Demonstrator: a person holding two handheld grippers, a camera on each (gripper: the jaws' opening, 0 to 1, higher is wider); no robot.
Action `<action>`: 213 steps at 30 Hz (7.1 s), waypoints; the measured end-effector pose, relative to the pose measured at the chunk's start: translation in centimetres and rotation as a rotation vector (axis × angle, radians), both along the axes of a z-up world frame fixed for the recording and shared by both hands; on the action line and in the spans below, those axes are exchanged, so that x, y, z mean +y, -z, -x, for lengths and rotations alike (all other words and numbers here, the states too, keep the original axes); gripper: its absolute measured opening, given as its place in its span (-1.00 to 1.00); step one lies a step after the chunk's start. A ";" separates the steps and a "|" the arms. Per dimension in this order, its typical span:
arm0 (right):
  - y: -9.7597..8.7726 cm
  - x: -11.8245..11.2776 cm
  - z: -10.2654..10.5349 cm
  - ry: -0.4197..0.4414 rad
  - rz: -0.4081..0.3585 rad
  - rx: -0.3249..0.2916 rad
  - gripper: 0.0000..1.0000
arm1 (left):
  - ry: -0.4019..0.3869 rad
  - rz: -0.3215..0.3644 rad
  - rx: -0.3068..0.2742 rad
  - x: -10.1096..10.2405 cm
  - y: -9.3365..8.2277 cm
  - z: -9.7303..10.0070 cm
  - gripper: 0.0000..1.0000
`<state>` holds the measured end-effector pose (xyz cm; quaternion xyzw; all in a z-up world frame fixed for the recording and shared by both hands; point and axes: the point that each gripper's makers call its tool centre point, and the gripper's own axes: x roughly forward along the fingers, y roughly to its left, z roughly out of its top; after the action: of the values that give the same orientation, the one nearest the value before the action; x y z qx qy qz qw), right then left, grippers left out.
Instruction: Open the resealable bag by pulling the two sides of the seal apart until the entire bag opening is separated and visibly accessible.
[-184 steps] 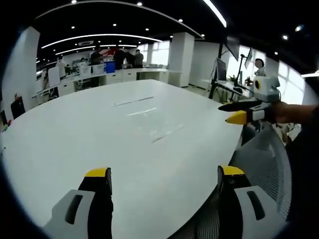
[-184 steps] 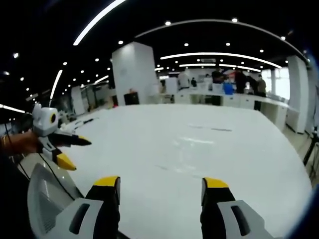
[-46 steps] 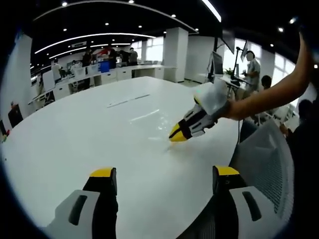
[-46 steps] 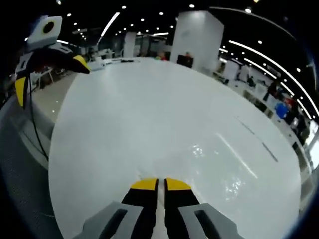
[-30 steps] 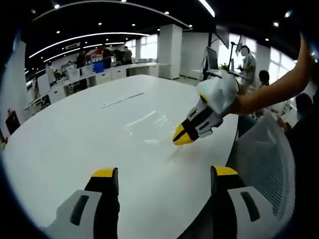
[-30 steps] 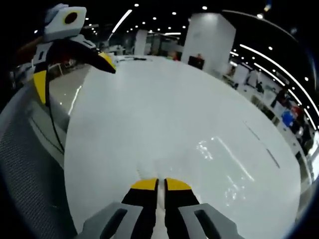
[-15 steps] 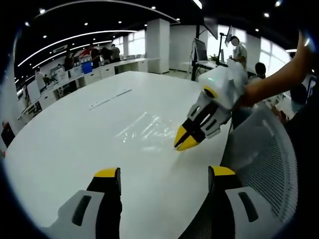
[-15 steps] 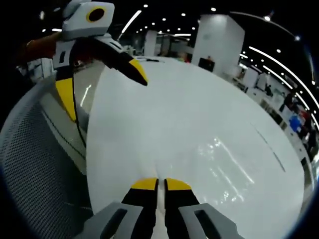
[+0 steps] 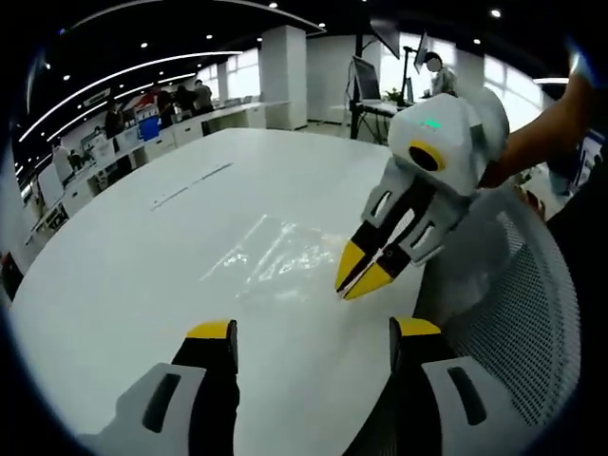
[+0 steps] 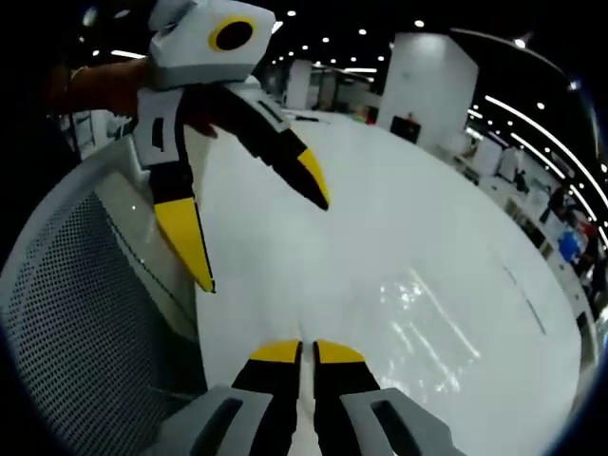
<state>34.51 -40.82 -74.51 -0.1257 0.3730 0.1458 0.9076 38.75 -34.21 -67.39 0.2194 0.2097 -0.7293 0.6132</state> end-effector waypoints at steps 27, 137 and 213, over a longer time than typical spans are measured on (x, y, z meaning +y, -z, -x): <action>-1.3 5.4 2.6 -0.073 -0.028 -0.014 -1.00 | 0.290 -0.093 -0.295 -2.3 3.9 4.5 -0.15; -0.1 6.1 4.6 -0.310 0.192 0.062 -1.00 | 0.536 -0.106 -0.336 0.7 4.8 7.4 -1.00; 0.0 5.2 6.4 -0.275 0.183 0.062 -1.00 | 0.622 -0.075 -0.371 0.9 4.3 8.3 -1.00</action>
<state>28.15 -35.58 -74.53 -0.2531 0.3920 0.2377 0.8519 30.44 -33.30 -71.70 0.4237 0.0449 -0.8205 0.3812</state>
